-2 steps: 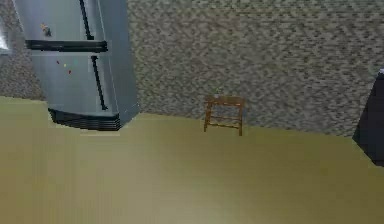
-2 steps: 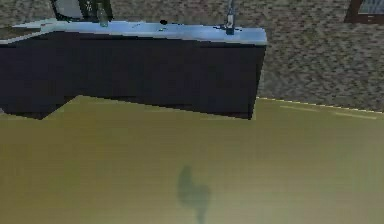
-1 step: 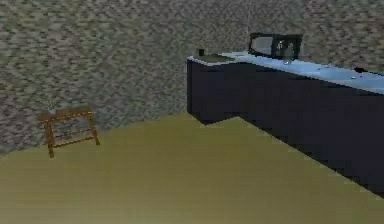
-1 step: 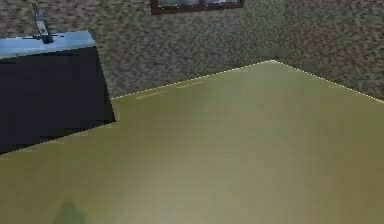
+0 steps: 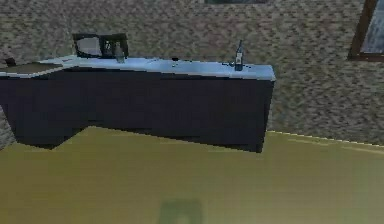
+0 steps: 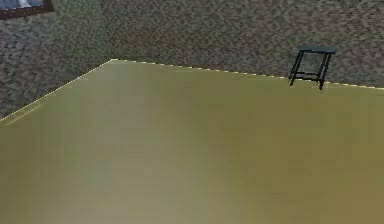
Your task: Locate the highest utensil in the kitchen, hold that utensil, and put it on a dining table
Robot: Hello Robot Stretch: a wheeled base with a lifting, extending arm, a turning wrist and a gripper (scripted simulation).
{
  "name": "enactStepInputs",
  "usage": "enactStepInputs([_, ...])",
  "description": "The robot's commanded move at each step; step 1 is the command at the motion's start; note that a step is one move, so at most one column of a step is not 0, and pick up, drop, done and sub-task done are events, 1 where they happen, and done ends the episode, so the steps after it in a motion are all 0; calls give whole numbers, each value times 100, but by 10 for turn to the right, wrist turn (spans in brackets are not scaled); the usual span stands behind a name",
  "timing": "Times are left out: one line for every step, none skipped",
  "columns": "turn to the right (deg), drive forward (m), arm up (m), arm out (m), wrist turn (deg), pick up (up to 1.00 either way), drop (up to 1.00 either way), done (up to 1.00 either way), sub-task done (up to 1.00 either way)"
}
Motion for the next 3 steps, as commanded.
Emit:
enactStepInputs([150,0,0,0,0,0,0,0,0])
enactStepInputs([0,100,0,0,0,0,0,0,0])
enactStepInputs([30,0,0,0,0,0,0,0,0])
